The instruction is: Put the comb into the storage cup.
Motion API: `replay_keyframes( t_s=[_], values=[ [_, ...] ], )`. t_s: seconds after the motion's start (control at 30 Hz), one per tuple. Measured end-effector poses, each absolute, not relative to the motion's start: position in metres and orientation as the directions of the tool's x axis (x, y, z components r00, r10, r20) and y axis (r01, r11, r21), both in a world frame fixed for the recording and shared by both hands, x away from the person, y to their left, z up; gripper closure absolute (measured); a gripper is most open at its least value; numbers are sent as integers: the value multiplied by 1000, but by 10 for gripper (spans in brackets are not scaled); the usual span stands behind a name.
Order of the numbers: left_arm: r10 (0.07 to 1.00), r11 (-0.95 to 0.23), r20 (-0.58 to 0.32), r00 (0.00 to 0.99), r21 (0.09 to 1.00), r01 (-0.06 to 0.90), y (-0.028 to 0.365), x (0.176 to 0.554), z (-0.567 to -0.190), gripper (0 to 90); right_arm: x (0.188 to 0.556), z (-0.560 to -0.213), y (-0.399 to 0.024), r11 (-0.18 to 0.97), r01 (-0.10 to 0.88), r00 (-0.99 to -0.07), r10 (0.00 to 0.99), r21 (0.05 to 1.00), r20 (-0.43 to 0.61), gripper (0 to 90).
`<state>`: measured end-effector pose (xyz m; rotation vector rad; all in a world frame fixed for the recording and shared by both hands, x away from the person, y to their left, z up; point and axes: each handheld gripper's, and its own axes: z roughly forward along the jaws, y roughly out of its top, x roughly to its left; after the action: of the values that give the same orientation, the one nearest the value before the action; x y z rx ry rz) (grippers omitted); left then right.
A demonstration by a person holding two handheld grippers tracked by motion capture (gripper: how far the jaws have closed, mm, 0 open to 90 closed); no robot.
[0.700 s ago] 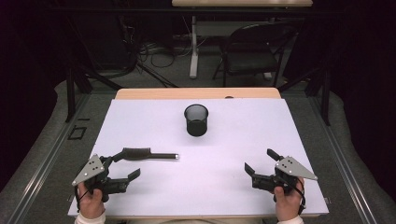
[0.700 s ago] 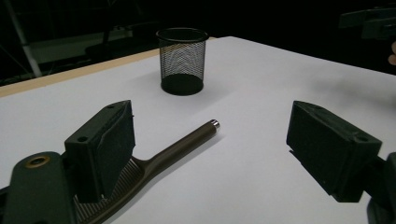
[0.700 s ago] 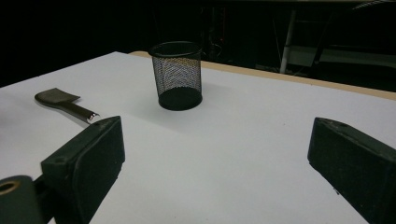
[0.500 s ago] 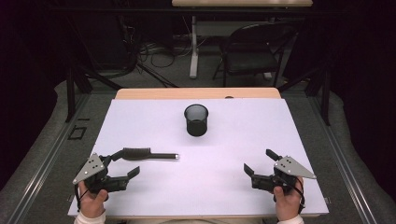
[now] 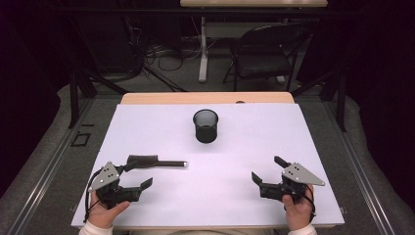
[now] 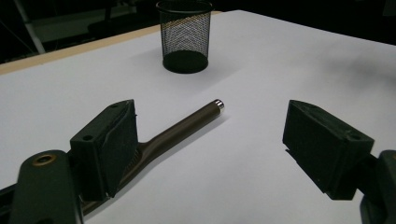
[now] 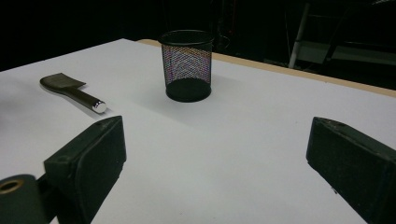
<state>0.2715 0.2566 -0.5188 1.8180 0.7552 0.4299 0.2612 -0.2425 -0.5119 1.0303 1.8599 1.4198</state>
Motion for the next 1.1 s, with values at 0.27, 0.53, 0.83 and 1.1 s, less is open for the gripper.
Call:
replay_keyframes(
  t_s=[0.27, 0.53, 0.83, 1.1],
  values=[
    [644, -235, -93, 759, 920, 312, 252, 272, -516, 186, 262, -513, -242, 143, 240, -535, 845, 960, 8, 50],
    [633, -241, -99, 768, 917, 317, 241, 273, -511, 269, 262, -514, -242, 144, 242, -534, 846, 960, 8, 55],
    [657, -231, -118, 745, 909, 347, 236, 274, -502, 340, 262, -515, -241, 149, 243, -534, 845, 959, 5, 56],
    [678, -207, -135, 722, 908, 364, 241, 278, -493, 390, 262, -517, -240, 150, 251, -534, 846, 956, 8, 57]
  ],
)
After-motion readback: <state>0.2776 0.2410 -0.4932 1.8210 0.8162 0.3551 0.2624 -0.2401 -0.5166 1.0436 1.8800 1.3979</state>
